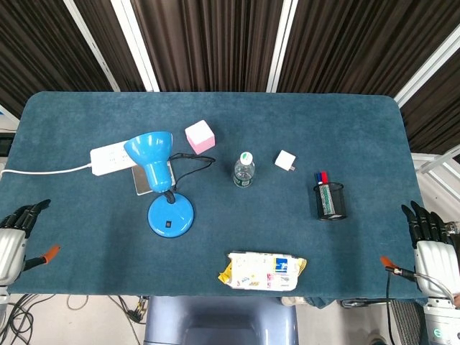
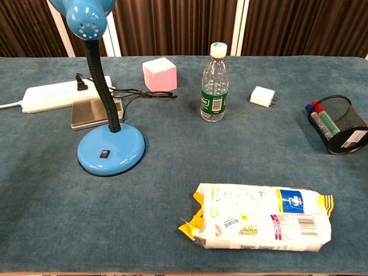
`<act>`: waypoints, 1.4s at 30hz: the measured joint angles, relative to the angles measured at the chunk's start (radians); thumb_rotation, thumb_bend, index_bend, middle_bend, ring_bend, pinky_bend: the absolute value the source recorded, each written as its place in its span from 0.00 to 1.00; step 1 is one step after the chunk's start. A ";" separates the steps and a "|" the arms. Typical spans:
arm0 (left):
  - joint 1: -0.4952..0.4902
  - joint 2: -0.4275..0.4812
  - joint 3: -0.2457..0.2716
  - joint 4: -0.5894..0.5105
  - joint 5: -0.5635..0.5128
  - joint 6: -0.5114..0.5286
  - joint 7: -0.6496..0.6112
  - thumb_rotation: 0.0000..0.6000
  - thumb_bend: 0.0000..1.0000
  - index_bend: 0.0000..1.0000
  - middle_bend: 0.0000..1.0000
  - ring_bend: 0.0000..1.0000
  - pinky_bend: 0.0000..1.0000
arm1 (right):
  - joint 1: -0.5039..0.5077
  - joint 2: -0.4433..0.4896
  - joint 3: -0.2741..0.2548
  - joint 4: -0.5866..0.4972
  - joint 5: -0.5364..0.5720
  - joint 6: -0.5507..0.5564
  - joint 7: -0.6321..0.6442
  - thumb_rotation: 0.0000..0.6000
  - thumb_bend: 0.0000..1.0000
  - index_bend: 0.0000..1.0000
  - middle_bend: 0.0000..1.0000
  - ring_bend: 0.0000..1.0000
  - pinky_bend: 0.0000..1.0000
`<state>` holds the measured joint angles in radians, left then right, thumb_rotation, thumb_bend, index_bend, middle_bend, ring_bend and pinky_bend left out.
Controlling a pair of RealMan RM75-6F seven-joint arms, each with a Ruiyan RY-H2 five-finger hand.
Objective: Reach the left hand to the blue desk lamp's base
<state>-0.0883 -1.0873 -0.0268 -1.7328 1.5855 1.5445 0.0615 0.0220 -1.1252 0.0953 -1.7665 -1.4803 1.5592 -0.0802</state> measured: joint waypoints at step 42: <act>-0.332 -0.389 -0.035 0.065 -0.297 -0.568 0.378 1.00 0.76 0.15 0.73 0.80 0.89 | 0.000 -0.007 0.010 -0.011 0.045 -0.014 -0.024 1.00 0.11 0.01 0.02 0.04 0.00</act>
<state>-0.4201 -1.4765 -0.0623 -1.6678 1.2880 0.9762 0.4391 0.0221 -1.1319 0.1049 -1.7779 -1.4351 1.5455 -0.1042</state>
